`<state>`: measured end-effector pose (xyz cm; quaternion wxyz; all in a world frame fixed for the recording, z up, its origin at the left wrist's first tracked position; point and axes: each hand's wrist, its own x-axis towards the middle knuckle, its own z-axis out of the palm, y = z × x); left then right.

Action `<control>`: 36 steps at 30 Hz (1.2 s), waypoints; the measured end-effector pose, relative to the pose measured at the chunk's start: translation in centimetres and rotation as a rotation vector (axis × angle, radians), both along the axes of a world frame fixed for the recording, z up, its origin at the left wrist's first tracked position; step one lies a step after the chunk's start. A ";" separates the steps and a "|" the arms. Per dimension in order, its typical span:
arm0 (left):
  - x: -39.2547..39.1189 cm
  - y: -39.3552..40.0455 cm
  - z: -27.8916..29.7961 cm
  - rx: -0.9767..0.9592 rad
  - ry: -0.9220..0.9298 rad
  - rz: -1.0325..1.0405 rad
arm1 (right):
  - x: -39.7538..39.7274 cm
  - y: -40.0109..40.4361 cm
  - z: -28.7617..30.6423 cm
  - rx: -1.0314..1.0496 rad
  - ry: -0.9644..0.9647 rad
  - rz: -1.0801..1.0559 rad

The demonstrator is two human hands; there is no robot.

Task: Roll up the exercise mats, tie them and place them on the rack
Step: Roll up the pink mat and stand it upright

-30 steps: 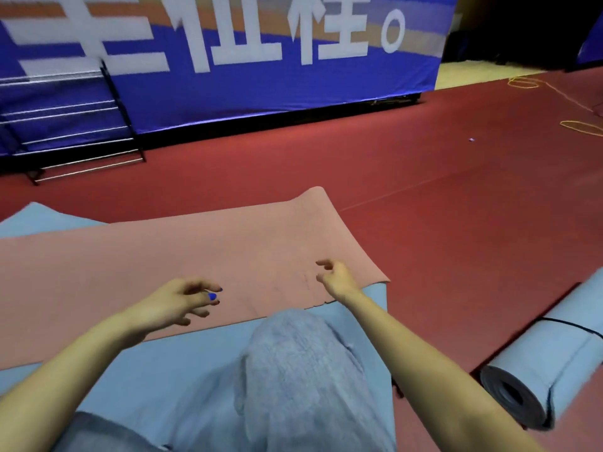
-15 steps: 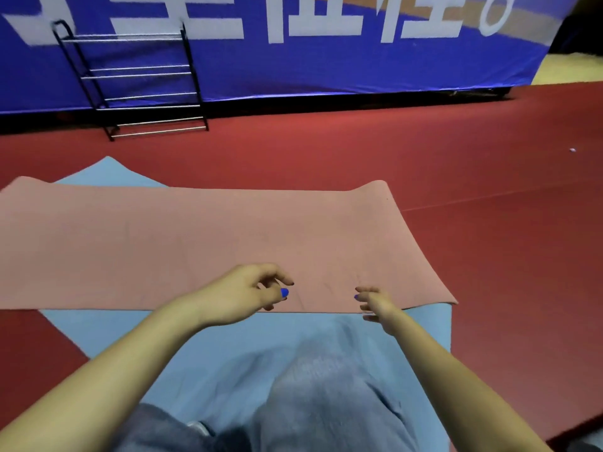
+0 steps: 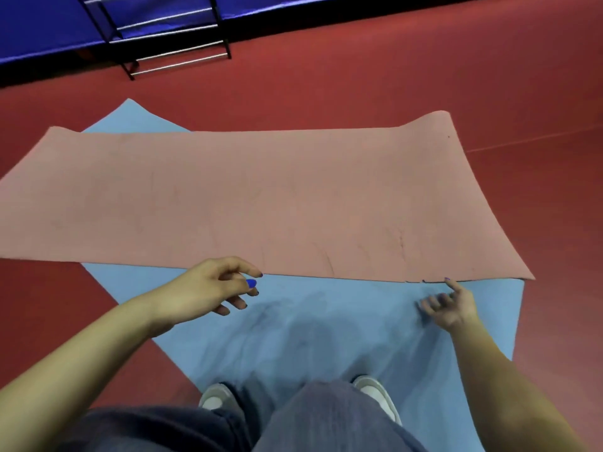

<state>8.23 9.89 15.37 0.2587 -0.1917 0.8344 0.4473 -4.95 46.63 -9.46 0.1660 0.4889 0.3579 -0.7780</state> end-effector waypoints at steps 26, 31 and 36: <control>0.0 1.5 2.1 0.032 0.164 0.036 | -8.5 -14.2 17.5 1.390 1.062 0.673; 1.4 -2.8 3.5 0.263 0.318 0.663 | -2.8 -24.4 23.1 1.573 1.858 1.223; 4.6 -7.6 4.2 0.580 0.222 1.340 | 4.9 -29.0 22.2 1.485 2.186 2.081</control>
